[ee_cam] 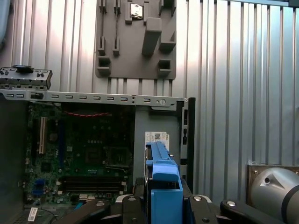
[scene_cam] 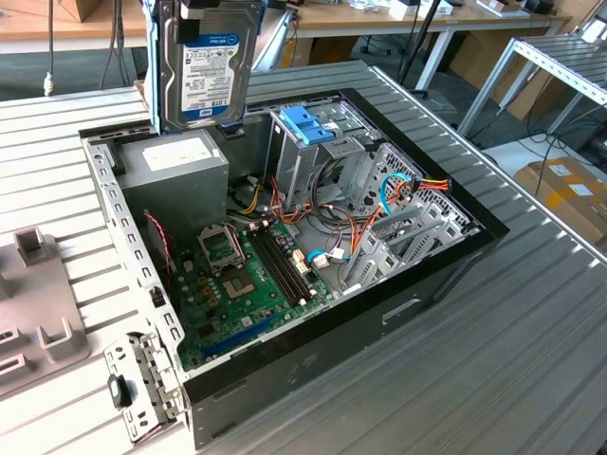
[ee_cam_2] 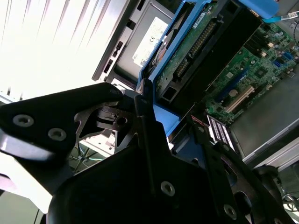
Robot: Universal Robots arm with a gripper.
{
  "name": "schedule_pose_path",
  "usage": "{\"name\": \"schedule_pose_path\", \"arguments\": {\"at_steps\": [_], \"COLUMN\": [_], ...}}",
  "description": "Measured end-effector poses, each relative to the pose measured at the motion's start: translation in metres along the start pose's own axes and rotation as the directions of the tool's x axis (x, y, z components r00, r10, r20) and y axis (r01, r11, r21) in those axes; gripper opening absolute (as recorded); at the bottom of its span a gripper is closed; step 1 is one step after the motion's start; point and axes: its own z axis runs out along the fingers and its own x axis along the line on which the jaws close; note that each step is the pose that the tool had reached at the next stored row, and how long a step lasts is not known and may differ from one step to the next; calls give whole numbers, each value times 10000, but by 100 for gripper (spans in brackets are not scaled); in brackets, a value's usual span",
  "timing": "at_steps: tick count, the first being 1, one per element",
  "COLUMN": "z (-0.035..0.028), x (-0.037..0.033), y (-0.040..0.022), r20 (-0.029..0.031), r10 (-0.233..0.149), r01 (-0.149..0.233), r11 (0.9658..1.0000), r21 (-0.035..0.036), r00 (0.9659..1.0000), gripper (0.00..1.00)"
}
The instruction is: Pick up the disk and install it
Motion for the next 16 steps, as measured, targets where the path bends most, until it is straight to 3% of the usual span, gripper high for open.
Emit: {"name": "schedule_pose_path", "arguments": {"at_steps": [16], "z": [-3], "x": [47], "y": [-6], "r20": [0], "r10": [0], "r01": [0], "r11": [10000], "r21": [0], "r00": [10000], "gripper": [37]}}
